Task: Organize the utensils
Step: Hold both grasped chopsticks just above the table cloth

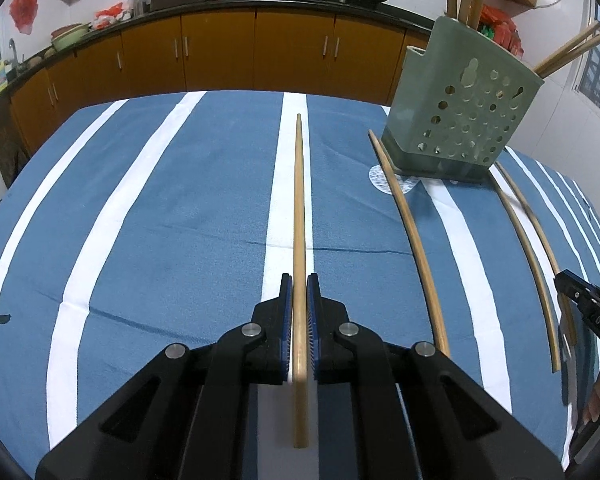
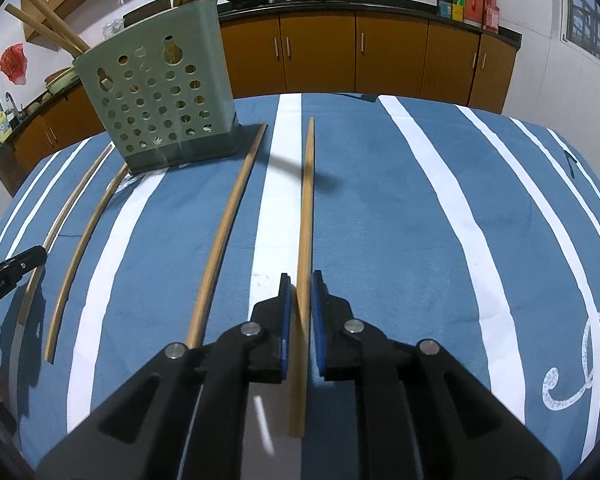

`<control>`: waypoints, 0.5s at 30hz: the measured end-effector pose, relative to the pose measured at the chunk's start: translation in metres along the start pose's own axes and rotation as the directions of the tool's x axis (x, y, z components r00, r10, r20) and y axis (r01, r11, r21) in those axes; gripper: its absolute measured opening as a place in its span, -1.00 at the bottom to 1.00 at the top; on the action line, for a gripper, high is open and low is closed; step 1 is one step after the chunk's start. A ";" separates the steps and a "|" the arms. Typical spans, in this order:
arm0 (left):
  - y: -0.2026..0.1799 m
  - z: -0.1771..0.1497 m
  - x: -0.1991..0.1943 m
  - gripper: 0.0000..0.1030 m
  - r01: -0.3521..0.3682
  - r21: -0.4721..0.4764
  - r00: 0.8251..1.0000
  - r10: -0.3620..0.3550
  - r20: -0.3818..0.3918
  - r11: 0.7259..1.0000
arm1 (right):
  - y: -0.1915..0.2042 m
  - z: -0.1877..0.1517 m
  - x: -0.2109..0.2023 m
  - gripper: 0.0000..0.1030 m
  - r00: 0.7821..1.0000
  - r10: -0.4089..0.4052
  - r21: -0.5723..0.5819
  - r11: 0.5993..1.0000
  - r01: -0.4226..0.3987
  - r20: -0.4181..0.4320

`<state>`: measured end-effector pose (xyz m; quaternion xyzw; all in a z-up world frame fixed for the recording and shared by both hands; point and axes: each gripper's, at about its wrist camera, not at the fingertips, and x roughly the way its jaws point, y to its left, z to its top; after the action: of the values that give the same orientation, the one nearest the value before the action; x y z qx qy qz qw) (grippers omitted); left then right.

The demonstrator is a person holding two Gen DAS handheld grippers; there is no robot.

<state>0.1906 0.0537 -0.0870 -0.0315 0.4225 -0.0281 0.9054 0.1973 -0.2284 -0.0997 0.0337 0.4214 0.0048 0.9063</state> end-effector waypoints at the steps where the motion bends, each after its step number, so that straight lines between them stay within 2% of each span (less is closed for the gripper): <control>1: 0.000 0.001 0.001 -0.83 -0.001 0.001 1.000 0.001 -0.001 1.000 | 0.000 0.000 0.000 -0.75 1.000 -0.001 -0.001 1.000 0.001 0.000; 15: 0.001 0.001 0.000 -0.83 0.007 -0.007 1.000 -0.007 0.000 1.000 | 0.000 0.000 0.000 -0.75 1.000 -0.002 -0.002 1.000 0.002 0.000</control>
<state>0.1917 0.0543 -0.0867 -0.0361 0.4225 -0.0298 0.9052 0.1975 -0.2280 -0.0997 0.0326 0.4215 0.0045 0.9063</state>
